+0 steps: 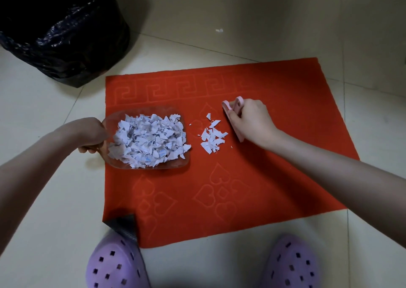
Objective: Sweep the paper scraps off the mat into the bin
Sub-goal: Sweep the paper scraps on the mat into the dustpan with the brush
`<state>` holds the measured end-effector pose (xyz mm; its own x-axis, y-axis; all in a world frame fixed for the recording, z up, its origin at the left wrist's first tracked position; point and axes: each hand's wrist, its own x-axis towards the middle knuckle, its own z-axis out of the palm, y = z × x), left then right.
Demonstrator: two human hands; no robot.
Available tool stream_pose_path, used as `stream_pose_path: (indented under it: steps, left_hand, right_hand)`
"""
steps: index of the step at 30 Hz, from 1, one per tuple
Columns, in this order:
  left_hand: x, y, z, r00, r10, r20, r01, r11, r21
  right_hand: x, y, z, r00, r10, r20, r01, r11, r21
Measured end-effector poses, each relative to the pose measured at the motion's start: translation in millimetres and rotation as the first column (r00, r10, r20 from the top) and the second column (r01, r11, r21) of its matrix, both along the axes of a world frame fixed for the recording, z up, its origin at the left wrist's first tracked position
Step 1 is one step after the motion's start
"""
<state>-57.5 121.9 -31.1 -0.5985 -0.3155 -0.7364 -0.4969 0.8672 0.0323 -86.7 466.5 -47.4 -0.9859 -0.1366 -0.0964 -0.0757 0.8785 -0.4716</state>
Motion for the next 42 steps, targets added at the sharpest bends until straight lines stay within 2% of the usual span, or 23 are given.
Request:
stream_pose_path:
  steps: [7, 15, 25, 28, 33, 38, 42]
  left_hand:
    - [3.2, 3.6, -0.1, 1.000, 0.018, 0.004, -0.018, 1.000, 0.022]
    - [-3.6, 13.9, -2.8, 1.000, -0.005, 0.001, 0.005, 0.999, 0.054]
    - [-5.6, 9.6, -18.2, 0.997, -0.063, 0.046, 0.060, 0.996, 0.073]
    - [-4.7, 7.8, -20.5, 0.998, -0.052, 0.035, 0.049, 0.995, 0.086]
    - [0.8, 2.9, -24.0, 1.000, 0.017, 0.015, -0.019, 0.988, 0.156]
    - [3.8, -13.9, -21.5, 0.995, 0.101, -0.020, -0.098, 0.987, 0.127]
    - [11.1, -23.0, -23.9, 0.991, 0.134, -0.023, -0.130, 0.985, 0.114]
  right_hand:
    - [19.9, -15.9, -13.0, 0.995, 0.099, 0.033, -0.097, 0.994, -0.054]
    - [31.1, -34.3, -19.7, 0.995, 0.078, 0.063, -0.065, 0.980, -0.190]
    - [37.3, -56.0, 12.5, 0.999, 0.020, 0.040, 0.002, 0.868, -0.496]
    - [26.4, -34.1, 13.9, 1.000, -0.020, -0.008, 0.014, 0.891, -0.453]
    - [-10.2, -2.3, 8.7, 0.994, -0.025, -0.103, -0.004, 0.961, -0.275]
    - [-26.4, -14.5, -10.2, 0.995, 0.077, -0.070, -0.082, 0.994, -0.071]
    - [-9.8, -47.4, -14.7, 0.981, 0.192, -0.008, -0.192, 0.980, -0.052]
